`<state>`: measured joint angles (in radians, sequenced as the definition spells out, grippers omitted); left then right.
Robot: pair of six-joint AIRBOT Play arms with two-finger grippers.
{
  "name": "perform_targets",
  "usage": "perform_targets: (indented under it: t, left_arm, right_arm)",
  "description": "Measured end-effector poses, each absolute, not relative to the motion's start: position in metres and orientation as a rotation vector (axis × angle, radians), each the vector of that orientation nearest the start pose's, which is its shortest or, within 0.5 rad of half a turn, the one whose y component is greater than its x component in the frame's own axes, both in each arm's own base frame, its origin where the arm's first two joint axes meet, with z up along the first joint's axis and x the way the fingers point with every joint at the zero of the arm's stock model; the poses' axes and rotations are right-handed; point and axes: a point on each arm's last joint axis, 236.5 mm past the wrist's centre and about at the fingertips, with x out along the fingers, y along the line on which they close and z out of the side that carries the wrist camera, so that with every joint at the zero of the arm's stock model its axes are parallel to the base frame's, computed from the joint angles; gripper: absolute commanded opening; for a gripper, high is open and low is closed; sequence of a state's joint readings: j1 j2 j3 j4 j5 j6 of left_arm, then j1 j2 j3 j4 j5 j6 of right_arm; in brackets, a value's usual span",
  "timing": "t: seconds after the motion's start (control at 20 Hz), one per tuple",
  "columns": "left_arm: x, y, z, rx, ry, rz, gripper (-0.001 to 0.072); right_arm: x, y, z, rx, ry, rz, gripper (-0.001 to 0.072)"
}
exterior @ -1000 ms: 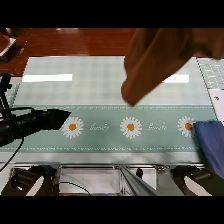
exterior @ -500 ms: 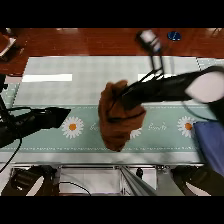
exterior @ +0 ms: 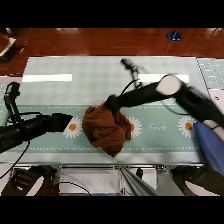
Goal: Fold the shirts.
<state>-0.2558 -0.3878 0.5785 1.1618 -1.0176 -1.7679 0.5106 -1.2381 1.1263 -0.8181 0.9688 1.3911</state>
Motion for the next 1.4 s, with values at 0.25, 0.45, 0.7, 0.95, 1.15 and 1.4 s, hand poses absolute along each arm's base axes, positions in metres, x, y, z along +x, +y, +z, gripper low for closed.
perform_targets:
  t: [0.25, 0.45, 0.7, 0.95, 1.15, 1.4]
  left_arm:
    - [0.195, -0.13, 0.034, -0.403, 1.102, -0.322, 0.07]
    - [0.213, -0.151, 0.001, -0.543, 1.095, -0.341, 0.0699]
    - [0.243, -0.177, -0.026, -0.566, 1.105, -0.422, 0.0699]
    - [0.243, -0.215, -0.046, -0.564, 1.236, -0.608, 0.0409]
    - [0.248, -0.233, -0.049, -0.572, 1.289, -0.705, 0.0027]
    - [0.257, -0.24, -0.044, -0.573, 1.283, -0.75, 0.0026]
  right_arm:
    - [0.352, 0.124, 0.107, 0.293, 1.006, 0.433, 0.0616]
    - [0.313, 0.039, 0.05, 0.472, 1.085, 0.176, 0.0612]
    - [0.265, 0.072, -0.015, 0.568, 1.277, 0.234, 0.0612]
    - [0.235, 0.121, -0.047, 0.5, 1.445, 0.37, 0.0612]
    - [0.225, 0.151, -0.072, 0.478, 1.532, 0.41, 0.0612]
    - [0.227, 0.186, -0.088, 0.606, 1.583, 0.459, 0.06]
